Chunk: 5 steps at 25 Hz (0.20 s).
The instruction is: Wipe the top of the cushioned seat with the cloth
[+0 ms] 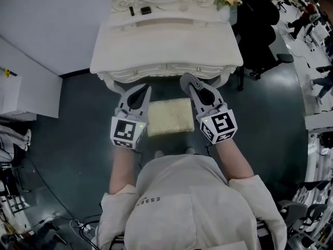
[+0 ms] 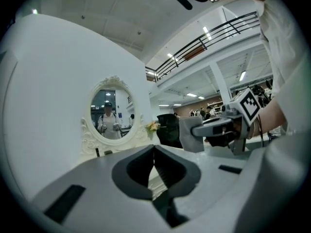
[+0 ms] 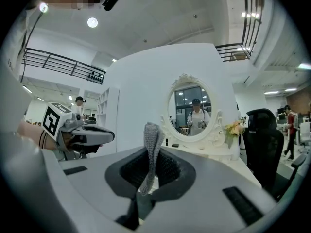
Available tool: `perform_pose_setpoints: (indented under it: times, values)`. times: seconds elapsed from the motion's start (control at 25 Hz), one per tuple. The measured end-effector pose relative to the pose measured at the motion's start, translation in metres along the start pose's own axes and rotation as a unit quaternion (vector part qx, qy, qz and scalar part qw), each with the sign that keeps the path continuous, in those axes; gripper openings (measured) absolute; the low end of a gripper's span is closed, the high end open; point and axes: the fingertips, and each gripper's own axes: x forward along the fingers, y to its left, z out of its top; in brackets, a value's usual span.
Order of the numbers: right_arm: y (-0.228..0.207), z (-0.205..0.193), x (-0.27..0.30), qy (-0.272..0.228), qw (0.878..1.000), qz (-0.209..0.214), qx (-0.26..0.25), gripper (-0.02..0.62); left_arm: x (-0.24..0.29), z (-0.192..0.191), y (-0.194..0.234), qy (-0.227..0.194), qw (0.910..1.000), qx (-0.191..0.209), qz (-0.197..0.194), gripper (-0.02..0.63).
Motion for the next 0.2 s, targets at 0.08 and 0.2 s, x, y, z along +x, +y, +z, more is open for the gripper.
perform_pose_setpoints:
  times: [0.08, 0.2]
  values:
    - [-0.0002, -0.0003, -0.0008, -0.001, 1.0, -0.001, 0.001, 0.026, -0.0006, 0.0003, -0.0013, -0.001, 1.0, -0.001, -0.002, 0.002]
    - [-0.0016, -0.003, -0.0015, 0.002, 1.0, -0.004, 0.003, 0.026, -0.0013, 0.0006, -0.0046, -0.002, 1.0, 0.001, -0.005, 0.002]
